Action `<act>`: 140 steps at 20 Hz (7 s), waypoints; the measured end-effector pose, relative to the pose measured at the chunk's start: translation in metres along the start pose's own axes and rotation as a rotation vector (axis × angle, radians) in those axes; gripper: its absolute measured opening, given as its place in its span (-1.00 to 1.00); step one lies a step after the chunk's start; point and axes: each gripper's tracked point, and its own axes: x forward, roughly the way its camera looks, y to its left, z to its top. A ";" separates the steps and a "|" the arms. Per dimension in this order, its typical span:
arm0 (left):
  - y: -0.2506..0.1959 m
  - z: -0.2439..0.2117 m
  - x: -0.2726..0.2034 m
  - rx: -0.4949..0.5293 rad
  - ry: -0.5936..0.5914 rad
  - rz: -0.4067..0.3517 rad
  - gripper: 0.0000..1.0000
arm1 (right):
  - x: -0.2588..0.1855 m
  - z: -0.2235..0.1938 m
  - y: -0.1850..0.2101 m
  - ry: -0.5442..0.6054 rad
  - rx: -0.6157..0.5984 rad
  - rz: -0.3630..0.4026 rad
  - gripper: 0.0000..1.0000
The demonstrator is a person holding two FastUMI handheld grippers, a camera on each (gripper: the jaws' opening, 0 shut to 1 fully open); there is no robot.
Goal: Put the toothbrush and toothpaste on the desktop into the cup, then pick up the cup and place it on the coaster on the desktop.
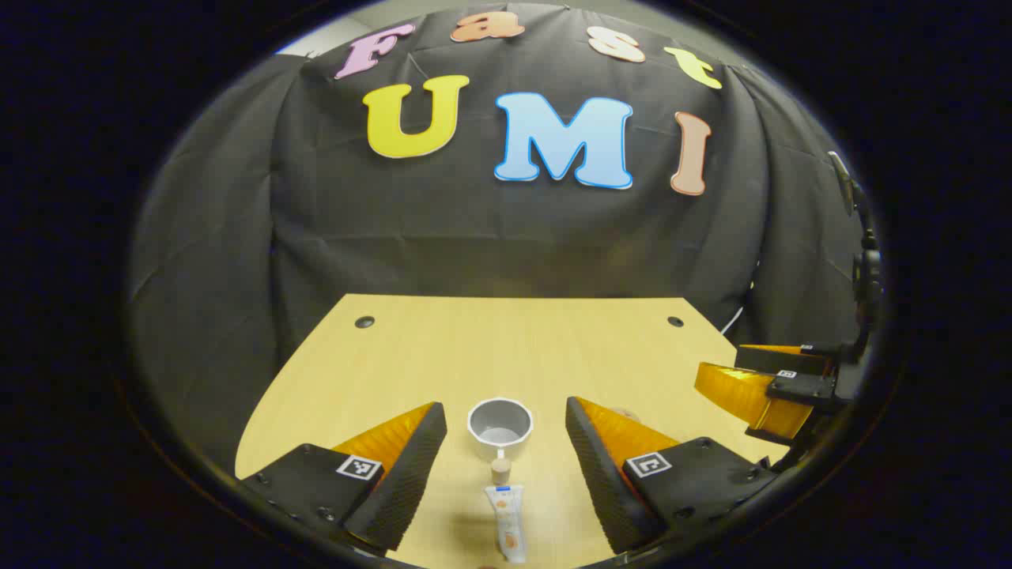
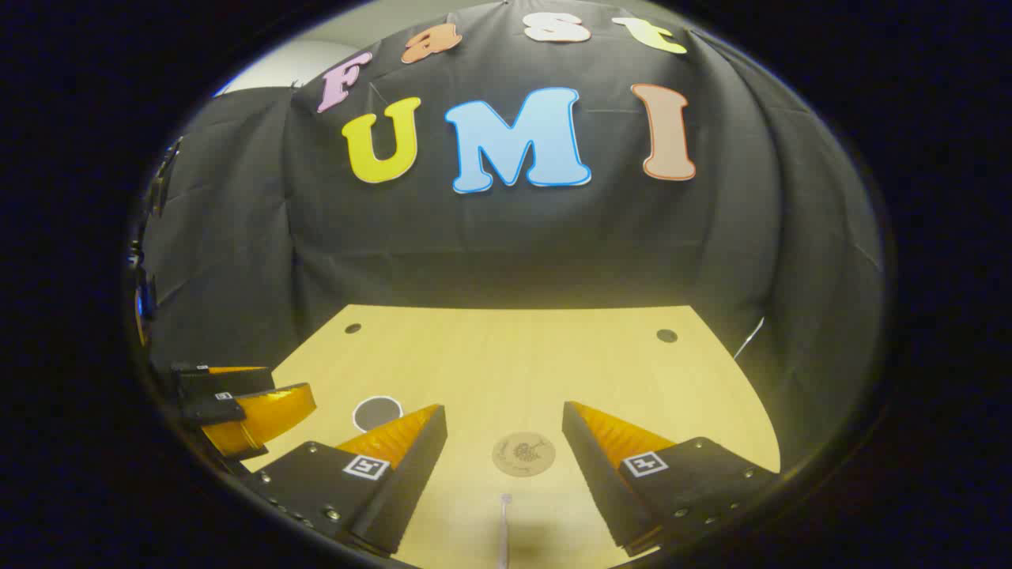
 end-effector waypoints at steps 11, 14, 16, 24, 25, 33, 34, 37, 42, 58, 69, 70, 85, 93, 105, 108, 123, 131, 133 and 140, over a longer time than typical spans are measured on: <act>0.012 -0.097 0.017 0.007 0.225 0.009 0.89 | 0.021 -0.097 0.000 0.286 0.011 0.000 0.83; 0.016 -0.125 0.025 0.005 0.288 0.013 0.89 | 0.028 -0.131 0.002 0.389 0.025 0.008 0.85; 0.016 -0.143 0.030 -0.006 0.335 0.010 0.94 | 0.030 -0.151 0.005 0.464 0.027 0.011 0.85; 0.028 -0.202 0.042 -0.056 0.548 0.006 0.96 | 0.033 -0.218 0.007 0.695 -0.022 0.022 0.85; 0.030 -0.210 0.043 -0.057 0.570 0.008 0.97 | 0.032 -0.224 0.007 0.716 -0.019 0.017 0.85; 0.038 -0.243 0.032 -0.041 0.724 0.038 0.92 | 0.034 -0.242 0.000 0.833 -0.029 -0.028 0.84; 0.041 -0.245 0.036 -0.015 0.722 0.043 0.92 | 0.034 -0.244 0.000 0.845 -0.040 -0.037 0.84; 0.037 -0.248 0.043 0.018 0.732 0.052 0.90 | 0.038 -0.244 0.002 0.870 -0.073 -0.043 0.87; 0.039 -0.244 0.045 -0.004 0.729 0.073 0.91 | 0.033 -0.249 0.003 0.963 -0.022 -0.079 0.90; 0.024 -0.228 0.066 -0.016 0.713 0.060 -0.77 | 0.038 -0.243 0.012 0.957 0.051 -0.061 -0.95; 0.003 -0.176 0.011 -0.103 0.657 -0.019 -0.78 | 0.040 -0.241 0.011 0.967 0.099 -0.024 -0.96; 0.003 -0.164 0.008 -0.113 0.638 -0.022 -0.77 | 0.039 -0.241 0.011 0.967 0.103 -0.019 -0.96; 0.030 -0.006 0.057 -0.088 0.369 -0.032 -0.78 | 0.039 -0.242 0.011 0.945 0.132 -0.003 -0.96; 0.019 0.034 0.152 -0.036 0.210 -0.106 -0.77 | 0.038 -0.241 0.012 0.898 0.125 -0.033 -0.95; 0.035 0.023 0.197 0.001 0.075 -0.092 -0.77 | 0.048 -0.182 0.006 0.736 0.190 -0.038 -0.95; 0.039 0.015 0.200 -0.004 0.076 -0.074 -0.77 | 0.051 -0.141 0.004 0.655 0.248 -0.031 -0.96; 0.031 0.006 0.179 -0.017 0.089 -0.150 0.05 | 0.077 -0.013 0.038 0.434 0.313 0.039 -0.96; 0.042 0.035 0.129 -0.002 0.012 -0.165 0.70 | 0.092 0.004 0.059 0.385 0.332 0.051 -0.95; 0.046 0.043 0.113 -0.001 -0.010 -0.165 0.63 | 0.098 0.010 0.067 0.370 0.334 0.055 -0.96; 0.107 0.038 0.065 -0.031 -0.016 -0.082 0.71 | 0.135 0.029 0.110 0.314 0.316 0.089 -0.96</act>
